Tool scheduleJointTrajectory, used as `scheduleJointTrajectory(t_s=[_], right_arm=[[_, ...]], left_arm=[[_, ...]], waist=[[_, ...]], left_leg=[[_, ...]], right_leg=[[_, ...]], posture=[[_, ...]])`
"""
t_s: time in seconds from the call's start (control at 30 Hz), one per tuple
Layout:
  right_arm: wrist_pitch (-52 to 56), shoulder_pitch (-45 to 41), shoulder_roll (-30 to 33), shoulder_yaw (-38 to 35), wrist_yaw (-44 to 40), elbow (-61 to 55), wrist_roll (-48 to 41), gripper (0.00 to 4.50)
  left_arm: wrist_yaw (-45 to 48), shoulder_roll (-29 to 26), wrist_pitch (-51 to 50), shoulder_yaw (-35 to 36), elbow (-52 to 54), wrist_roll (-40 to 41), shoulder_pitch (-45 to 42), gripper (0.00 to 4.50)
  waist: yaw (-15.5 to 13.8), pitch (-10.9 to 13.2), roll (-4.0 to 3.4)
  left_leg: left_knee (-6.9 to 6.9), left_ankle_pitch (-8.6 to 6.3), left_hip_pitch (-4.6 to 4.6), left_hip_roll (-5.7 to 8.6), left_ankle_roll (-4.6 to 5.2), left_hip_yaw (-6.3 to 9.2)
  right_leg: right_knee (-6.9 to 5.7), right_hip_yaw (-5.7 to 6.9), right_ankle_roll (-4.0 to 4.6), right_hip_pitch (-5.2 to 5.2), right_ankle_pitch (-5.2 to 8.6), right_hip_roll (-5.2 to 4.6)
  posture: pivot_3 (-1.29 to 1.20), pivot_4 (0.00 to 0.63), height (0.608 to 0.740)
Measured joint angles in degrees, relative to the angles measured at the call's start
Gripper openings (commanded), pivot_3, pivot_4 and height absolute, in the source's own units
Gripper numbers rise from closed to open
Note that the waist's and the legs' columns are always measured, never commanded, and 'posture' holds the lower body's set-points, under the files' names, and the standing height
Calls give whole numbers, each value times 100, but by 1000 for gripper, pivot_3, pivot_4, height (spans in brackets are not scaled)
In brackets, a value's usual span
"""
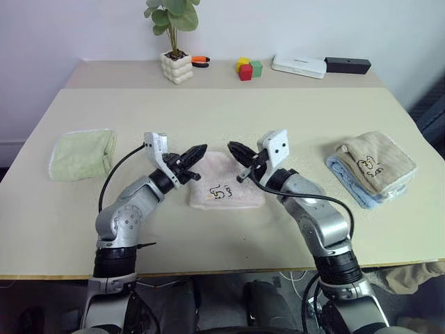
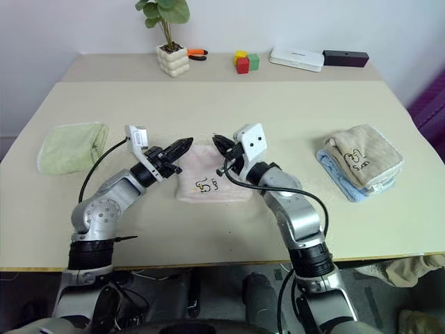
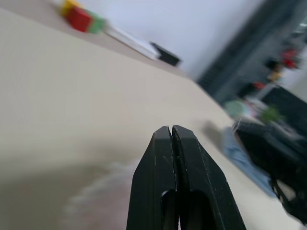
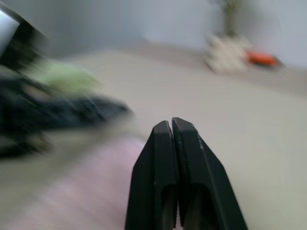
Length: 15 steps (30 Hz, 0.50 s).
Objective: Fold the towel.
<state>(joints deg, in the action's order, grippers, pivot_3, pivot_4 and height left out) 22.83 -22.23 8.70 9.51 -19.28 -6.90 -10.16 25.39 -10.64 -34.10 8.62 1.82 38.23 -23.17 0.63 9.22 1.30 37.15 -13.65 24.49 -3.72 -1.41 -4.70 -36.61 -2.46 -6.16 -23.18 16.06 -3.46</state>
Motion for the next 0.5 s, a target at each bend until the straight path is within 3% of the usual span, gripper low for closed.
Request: scheduleJointTrajectory(t_s=[0.5], right_arm=[[-168, 272, 85, 267, 542, 524, 991, 24]], left_arm=[[133, 331, 351, -876, -603, -949, -30, 0]], waist=[[13, 0, -1]], left_leg=[[-4, 0, 0, -2, 0, 1]], right_leg=[[-3, -1, -4, -5, 0, 4]], posture=[[0, 150, 735]])
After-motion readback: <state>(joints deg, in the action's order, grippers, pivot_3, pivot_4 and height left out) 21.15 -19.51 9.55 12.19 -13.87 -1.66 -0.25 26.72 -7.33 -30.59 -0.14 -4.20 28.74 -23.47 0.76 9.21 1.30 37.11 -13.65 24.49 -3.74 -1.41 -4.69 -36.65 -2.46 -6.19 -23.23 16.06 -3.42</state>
